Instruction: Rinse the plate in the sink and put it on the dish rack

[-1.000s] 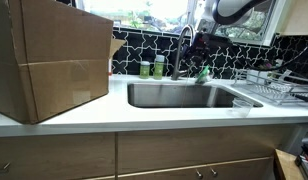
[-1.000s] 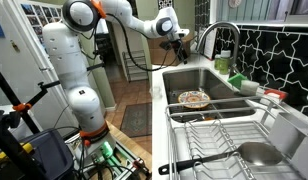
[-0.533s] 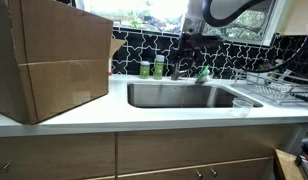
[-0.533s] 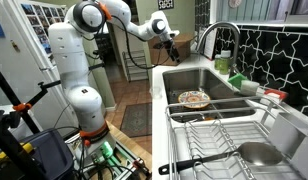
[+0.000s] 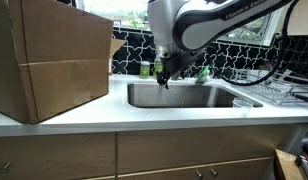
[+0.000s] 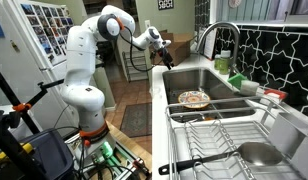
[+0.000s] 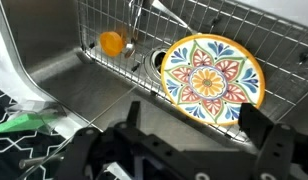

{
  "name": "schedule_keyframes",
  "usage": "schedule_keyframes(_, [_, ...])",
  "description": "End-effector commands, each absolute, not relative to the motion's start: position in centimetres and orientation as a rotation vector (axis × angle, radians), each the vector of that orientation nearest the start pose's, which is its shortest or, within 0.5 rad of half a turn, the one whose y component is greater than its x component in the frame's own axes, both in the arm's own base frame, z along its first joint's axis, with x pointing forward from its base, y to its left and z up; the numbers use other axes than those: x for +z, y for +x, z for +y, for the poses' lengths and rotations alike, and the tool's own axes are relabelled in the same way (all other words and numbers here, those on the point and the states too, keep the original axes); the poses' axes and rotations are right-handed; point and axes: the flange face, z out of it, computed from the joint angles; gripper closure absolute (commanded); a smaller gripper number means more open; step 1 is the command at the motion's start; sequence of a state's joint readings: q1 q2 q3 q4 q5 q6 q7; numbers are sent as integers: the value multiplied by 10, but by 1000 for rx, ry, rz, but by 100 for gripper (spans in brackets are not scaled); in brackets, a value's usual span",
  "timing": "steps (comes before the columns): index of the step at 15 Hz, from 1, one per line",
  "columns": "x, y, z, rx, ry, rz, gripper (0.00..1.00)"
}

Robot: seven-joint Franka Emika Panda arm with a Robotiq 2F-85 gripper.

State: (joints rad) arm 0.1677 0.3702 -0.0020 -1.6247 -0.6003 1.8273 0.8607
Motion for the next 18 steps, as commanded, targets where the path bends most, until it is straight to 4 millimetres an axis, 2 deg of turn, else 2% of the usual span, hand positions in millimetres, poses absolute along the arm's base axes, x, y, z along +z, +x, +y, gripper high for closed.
schedule_keyframes(1, [398, 656, 59, 190, 2456, -594, 0])
schedule_keyframes(3, [386, 661, 56, 179, 2446, -586, 0])
schedule_keyframes(7, [397, 660, 59, 200, 2452, -590, 0])
schedule_keyframes(8, [393, 663, 60, 196, 2462, -578, 0])
schedule_keyframes(9, [378, 669, 47, 137, 2399, -618, 0])
schedule_keyframes(11, [359, 679, 28, 106, 2395, -589, 0])
schedule_keyframes(15, [324, 698, 3, 112, 2395, -588, 0])
schedule_keyframes(18, [307, 711, -9, 138, 2439, -553, 0])
